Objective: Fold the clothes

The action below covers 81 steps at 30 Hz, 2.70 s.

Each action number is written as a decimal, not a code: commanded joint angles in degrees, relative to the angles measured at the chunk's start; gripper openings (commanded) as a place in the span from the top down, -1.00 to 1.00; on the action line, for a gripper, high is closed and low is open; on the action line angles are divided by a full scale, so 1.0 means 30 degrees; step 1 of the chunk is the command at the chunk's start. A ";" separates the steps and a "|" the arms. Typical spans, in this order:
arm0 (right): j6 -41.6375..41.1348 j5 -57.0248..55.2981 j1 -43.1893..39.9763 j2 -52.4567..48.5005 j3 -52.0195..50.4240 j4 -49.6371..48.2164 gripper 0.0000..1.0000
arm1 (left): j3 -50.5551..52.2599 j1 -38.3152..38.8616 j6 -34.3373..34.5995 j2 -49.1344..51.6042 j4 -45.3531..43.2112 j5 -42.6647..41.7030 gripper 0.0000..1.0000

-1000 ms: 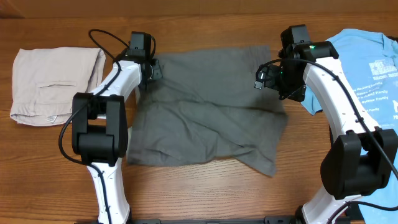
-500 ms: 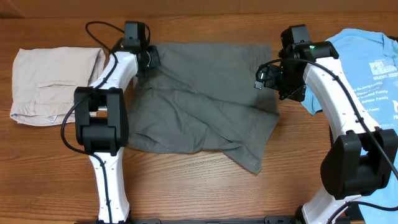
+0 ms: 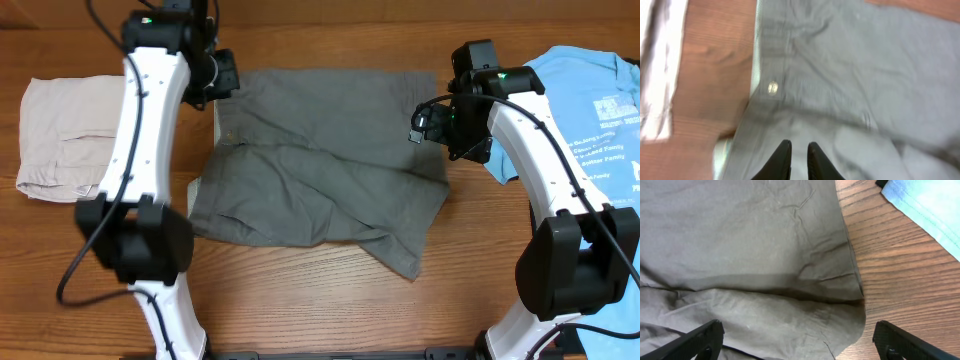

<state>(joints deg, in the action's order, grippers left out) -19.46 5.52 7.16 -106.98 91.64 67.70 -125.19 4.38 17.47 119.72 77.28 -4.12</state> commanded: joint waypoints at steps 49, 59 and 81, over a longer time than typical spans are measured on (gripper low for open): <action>-0.7016 0.3432 0.1348 0.6652 -1.4316 -0.3614 -0.22 | 2.0079 0.0670 0.0459 -1.0914 -0.3439 0.0583 0.02; -0.6885 0.6353 0.1348 0.6652 -1.6262 -0.4626 -0.13 | 2.0079 0.0670 0.0452 -1.0834 -0.3432 0.0597 0.00; -0.6958 0.5464 0.1384 0.6652 -1.6801 -0.1792 0.92 | 2.0079 0.0670 0.0459 -1.0834 -0.3497 0.0969 -0.03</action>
<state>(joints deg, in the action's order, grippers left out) -40.42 23.59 11.29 -87.07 42.54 61.76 -65.19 6.28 18.06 87.07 66.81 -2.28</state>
